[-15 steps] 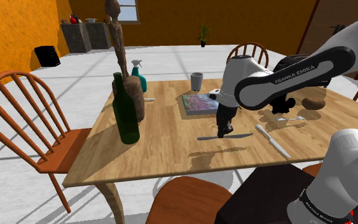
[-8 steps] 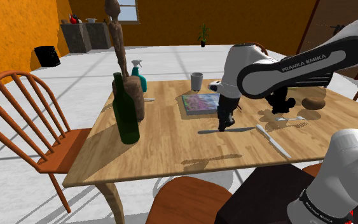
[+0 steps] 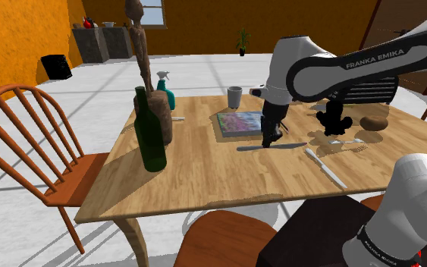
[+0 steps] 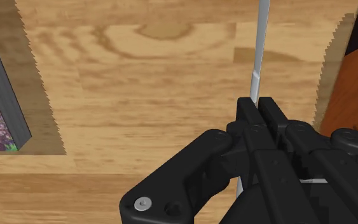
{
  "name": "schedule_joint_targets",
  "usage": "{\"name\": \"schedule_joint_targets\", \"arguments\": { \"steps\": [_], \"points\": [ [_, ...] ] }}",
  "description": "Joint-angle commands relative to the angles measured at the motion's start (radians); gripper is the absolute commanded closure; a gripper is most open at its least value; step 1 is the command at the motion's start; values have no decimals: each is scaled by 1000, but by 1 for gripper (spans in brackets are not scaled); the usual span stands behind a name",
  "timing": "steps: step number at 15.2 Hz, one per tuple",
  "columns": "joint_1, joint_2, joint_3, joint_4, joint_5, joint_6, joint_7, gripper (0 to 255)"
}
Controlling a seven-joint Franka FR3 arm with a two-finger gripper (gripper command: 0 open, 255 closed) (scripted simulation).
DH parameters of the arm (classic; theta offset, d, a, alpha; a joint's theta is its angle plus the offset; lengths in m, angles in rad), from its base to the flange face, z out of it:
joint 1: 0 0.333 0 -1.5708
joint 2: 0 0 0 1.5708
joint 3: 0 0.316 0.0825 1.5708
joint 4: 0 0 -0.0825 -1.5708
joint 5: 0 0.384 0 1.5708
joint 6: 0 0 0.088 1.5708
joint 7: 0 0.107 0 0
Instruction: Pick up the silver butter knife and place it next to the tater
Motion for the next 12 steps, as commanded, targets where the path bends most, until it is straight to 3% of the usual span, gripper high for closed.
{"name": "schedule_joint_targets", "arguments": {
  "steps": [1, 8, 12],
  "points": [
    [0, -11, 2, 22, 0, -34, 1, 255],
    [1, -30, 6, 102, 1, -132, 4, 255],
    [-43, -129, -50, 33, -40, -162, -69, 255]
  ]
}}
